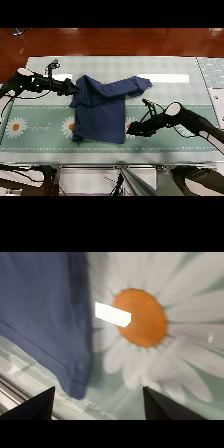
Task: Fold the shirts.
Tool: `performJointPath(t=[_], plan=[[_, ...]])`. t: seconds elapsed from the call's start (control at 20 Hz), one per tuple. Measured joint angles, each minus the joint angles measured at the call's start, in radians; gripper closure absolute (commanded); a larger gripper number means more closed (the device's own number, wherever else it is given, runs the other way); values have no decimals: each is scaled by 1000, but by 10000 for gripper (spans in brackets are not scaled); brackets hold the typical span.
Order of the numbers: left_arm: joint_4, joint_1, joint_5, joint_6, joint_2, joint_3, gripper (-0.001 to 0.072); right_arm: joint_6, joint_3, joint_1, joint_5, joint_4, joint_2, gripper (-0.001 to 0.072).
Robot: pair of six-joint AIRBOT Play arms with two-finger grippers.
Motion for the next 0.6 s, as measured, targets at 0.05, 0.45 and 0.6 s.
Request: performJointPath(t=[0.05,0.45,0.6], plan=[[0,0,-1,1,-1,1,684,-12,0,24,-15,44,-16,91],[-2,-11,-24,-4,2,5,684,-104,111,161,-58,220,-151,681],[-2,7,-59,-13,43,5,684,-142,189,113,94,143,-129,682]])
